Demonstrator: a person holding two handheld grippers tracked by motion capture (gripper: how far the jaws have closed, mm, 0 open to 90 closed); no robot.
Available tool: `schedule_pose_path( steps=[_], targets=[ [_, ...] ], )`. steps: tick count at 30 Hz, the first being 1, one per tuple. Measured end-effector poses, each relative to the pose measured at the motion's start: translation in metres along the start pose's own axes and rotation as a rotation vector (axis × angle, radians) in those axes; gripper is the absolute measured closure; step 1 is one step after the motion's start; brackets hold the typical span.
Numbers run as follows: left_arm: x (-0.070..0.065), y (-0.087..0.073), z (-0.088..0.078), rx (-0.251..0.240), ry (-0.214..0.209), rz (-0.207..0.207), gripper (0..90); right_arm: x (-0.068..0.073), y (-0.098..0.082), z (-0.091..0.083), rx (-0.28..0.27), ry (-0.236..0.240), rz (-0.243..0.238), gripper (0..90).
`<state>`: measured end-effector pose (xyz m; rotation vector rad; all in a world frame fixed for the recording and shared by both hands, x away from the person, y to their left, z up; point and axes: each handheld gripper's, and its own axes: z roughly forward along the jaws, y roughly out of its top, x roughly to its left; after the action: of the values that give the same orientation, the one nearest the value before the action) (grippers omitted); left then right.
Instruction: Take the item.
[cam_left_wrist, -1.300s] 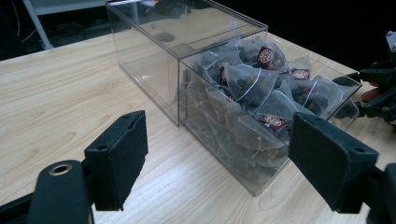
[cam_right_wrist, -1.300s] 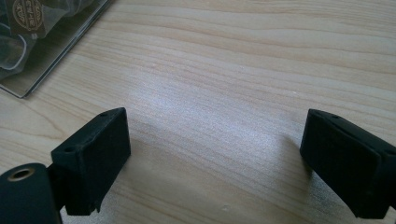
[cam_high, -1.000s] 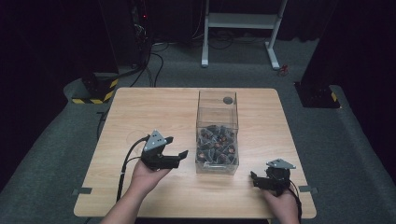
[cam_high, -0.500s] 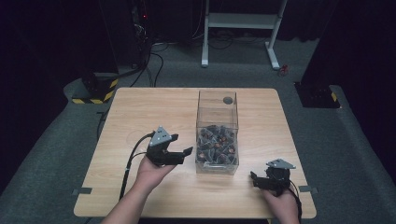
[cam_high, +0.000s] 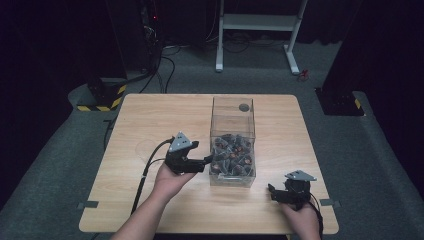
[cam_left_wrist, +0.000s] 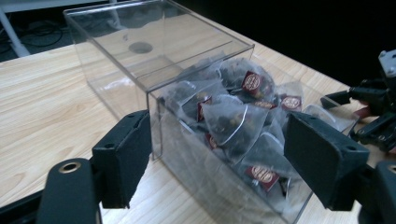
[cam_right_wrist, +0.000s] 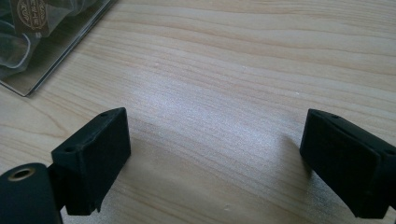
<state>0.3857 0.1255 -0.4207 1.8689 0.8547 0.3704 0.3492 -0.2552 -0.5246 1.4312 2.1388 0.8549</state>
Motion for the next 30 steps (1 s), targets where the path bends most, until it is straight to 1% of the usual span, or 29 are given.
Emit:
schedule_pose_path(
  steps=[5,7,9,13,16,21,27,30],
  targets=[
    [-0.002,0.003,0.006,0.008,-0.008,0.008,24.8,0.0,0.0,0.0,-0.002,0.0,-0.003,8.4],
    [-0.003,0.004,0.01,0.007,-0.012,0.004,25.1,0.0,0.0,0.0,-0.002,0.001,-0.003,8.4],
    [-0.003,0.006,0.014,0.011,-0.013,0.011,25.5,0.0,0.0,0.0,0.0,0.002,-0.001,8.4],
    [-0.002,0.008,0.021,0.003,-0.021,-0.004,27.2,0.0,0.0,0.0,0.0,0.003,-0.002,8.4],
    [-0.001,0.007,0.024,0.006,-0.026,-0.012,29.0,0.0,0.0,0.0,-0.003,0.003,-0.007,8.4],
    [0.001,0.006,0.029,0.012,-0.02,-0.015,33.6,0.0,0.0,0.0,-0.001,0.004,-0.006,8.5],
    [0.002,0.005,0.034,0.016,-0.032,-0.027,43.9,0.0,0.0,0.0,-0.001,0.005,-0.007,8.5],
    [0.001,0.004,0.036,0.016,-0.039,-0.03,47.3,0.0,0.0,0.0,-0.001,0.005,-0.007,8.5]
  ],
)
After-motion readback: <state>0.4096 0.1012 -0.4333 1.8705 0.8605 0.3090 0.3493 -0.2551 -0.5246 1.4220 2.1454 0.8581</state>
